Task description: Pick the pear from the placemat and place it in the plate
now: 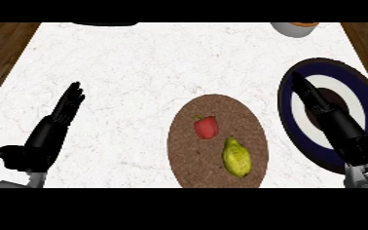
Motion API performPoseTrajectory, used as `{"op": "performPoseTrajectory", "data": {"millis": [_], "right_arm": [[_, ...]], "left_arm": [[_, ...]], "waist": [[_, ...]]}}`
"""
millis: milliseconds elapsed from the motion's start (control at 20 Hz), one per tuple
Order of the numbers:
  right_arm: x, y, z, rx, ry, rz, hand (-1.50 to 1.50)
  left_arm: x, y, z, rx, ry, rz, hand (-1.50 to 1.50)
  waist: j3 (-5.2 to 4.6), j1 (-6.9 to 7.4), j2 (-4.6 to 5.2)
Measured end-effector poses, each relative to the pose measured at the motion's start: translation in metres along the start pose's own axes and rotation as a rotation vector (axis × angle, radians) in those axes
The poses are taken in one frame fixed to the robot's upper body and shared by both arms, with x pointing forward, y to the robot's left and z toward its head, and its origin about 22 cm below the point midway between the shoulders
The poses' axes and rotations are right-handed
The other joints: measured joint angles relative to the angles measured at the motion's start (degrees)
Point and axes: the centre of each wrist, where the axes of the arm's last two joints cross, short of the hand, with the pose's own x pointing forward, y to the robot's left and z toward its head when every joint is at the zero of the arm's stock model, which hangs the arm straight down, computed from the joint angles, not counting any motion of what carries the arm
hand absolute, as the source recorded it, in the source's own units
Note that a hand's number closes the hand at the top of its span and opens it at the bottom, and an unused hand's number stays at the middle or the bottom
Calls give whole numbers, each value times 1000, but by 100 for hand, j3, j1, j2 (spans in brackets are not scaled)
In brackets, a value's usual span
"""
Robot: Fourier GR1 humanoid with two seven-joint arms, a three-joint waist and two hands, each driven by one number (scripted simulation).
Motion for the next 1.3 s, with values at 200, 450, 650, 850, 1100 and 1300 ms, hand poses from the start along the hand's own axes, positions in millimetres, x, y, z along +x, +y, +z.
{"op": "performPoseTrajectory", "data": {"millis": [200, 450, 650, 850, 1100, 1300], "right_arm": [[-26, -4, -10, -63, -22, -249, 150], [-72, -14, -5, -218, 79, -393, -150], [-120, -2, 5, -399, 143, -592, -150], [-160, 4, 12, -447, 112, -708, -150], [-181, -21, 15, -332, 88, -688, -150], [-175, -48, 17, -124, 132, -556, -150]], "left_arm": [[-19, -10, 8, 32, 121, 49, 0], [-36, -34, 17, 30, 286, 154, 0], [-38, -54, 13, 18, 349, 205, 0], [-38, -62, 1, 19, 395, 221, 0], [-39, -65, -4, 19, 421, 228, 0], [-36, -69, -4, 14, 426, 223, 0]], "waist": [[82, -58, -5], [123, -43, 77], [133, -86, 35], [125, -103, -19], [90, -91, -87], [98, -81, -89]]}}
